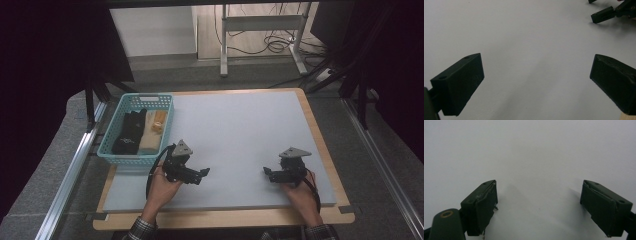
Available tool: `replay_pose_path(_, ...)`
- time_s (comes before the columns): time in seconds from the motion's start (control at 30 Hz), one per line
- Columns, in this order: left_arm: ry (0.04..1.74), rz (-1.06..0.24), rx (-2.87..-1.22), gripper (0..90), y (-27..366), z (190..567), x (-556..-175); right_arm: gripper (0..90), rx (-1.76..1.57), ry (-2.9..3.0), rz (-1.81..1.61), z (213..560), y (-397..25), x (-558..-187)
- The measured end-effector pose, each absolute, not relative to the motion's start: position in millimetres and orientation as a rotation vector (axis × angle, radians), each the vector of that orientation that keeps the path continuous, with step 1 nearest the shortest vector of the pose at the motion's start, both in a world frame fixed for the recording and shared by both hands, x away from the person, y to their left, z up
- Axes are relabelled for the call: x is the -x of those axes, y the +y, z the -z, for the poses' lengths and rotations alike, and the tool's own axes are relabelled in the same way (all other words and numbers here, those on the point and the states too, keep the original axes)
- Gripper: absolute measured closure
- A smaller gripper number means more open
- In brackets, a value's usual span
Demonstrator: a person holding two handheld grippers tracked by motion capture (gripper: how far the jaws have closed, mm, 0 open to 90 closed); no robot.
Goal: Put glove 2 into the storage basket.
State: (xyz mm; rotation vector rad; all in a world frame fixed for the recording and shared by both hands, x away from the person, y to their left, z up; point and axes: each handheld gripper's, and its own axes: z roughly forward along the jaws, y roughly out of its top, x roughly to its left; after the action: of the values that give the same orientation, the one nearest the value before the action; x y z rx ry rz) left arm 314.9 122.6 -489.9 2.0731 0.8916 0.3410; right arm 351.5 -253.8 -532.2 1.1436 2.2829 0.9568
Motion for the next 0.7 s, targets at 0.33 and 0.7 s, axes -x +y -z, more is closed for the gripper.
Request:
replay_pose_path(0.33,0.889,-0.334,-2.089,0.0,118.4,506.9,-313.3,14.0,-1.144,2.282,-0.956,532.2,-253.6,-351.4)
replay_pose_path(0.7,0.879,-0.318,-2.117,0.0,112.0,523.4,-313.1,14.0,-1.144,2.282,-0.956,532.2,-253.6,-351.4)
